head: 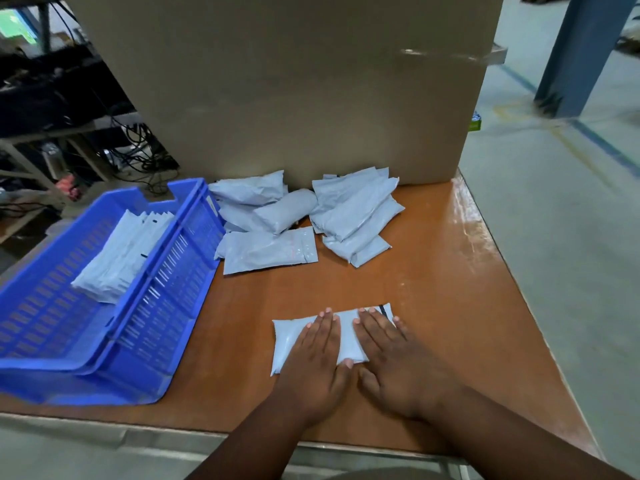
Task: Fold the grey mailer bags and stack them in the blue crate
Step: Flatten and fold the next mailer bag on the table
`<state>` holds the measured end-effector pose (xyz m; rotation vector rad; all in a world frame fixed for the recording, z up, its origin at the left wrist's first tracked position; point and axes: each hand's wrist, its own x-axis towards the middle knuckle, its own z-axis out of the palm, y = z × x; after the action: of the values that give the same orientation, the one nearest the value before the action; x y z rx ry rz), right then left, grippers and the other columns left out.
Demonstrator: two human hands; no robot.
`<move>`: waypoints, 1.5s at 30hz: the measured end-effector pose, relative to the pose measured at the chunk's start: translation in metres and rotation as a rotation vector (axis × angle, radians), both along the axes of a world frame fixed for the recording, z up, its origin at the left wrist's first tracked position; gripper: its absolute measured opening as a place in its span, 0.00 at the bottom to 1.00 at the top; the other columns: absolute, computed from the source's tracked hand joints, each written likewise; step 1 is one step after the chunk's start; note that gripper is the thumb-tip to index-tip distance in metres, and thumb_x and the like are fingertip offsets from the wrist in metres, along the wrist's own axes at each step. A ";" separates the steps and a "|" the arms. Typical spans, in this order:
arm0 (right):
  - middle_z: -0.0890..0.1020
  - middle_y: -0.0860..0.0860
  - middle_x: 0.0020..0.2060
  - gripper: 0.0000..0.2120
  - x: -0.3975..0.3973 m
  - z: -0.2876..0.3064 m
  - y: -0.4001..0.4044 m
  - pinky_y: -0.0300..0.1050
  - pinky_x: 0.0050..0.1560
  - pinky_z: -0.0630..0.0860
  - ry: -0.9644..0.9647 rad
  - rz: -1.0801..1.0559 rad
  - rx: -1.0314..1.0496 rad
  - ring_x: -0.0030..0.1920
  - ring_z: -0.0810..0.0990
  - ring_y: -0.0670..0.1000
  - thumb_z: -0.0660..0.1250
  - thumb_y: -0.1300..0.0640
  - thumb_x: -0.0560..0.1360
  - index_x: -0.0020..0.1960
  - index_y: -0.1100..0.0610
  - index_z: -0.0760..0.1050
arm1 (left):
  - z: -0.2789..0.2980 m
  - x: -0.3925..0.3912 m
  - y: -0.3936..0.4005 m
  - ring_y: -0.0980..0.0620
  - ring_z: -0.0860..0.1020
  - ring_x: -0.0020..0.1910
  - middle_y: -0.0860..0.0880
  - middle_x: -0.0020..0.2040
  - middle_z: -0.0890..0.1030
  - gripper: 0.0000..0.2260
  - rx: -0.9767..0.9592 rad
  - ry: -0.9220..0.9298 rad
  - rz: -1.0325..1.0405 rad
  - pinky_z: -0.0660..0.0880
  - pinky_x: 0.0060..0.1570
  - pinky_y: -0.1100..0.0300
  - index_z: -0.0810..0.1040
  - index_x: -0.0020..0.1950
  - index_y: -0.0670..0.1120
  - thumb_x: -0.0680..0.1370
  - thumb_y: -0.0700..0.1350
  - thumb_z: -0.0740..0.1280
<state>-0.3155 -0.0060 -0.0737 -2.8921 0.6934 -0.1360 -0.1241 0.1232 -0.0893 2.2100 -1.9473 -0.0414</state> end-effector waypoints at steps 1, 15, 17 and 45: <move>0.50 0.54 0.86 0.38 -0.002 0.003 -0.001 0.59 0.82 0.49 0.008 0.003 -0.002 0.85 0.48 0.53 0.52 0.36 0.82 0.86 0.55 0.53 | 0.000 0.008 0.008 0.51 0.44 0.86 0.48 0.87 0.43 0.33 0.004 -0.024 0.023 0.53 0.84 0.46 0.46 0.87 0.46 0.88 0.62 0.48; 0.56 0.55 0.85 0.34 0.069 0.050 0.006 0.59 0.81 0.44 0.005 0.118 -0.040 0.85 0.54 0.56 0.53 0.43 0.82 0.85 0.55 0.58 | 0.021 0.034 0.012 0.49 0.49 0.86 0.45 0.87 0.51 0.31 -0.046 -0.056 0.088 0.55 0.83 0.46 0.55 0.87 0.44 0.86 0.54 0.55; 0.62 0.56 0.83 0.33 0.080 0.032 0.013 0.59 0.81 0.43 0.042 0.144 -0.050 0.84 0.59 0.57 0.54 0.45 0.82 0.84 0.56 0.60 | 0.014 0.032 0.009 0.47 0.53 0.86 0.45 0.86 0.54 0.31 -0.018 -0.022 0.032 0.60 0.81 0.43 0.56 0.86 0.43 0.84 0.51 0.57; 0.32 0.49 0.84 0.37 0.014 0.043 -0.023 0.57 0.84 0.38 0.080 -0.145 0.042 0.83 0.31 0.50 0.41 0.33 0.85 0.85 0.50 0.32 | 0.014 0.072 0.058 0.52 0.42 0.86 0.49 0.87 0.43 0.37 -0.001 0.054 0.314 0.47 0.84 0.48 0.49 0.87 0.45 0.85 0.67 0.39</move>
<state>-0.3013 -0.0290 -0.0303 -2.8187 0.9096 -0.0228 -0.0516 0.1815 -0.0754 2.4577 -1.5527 -0.0528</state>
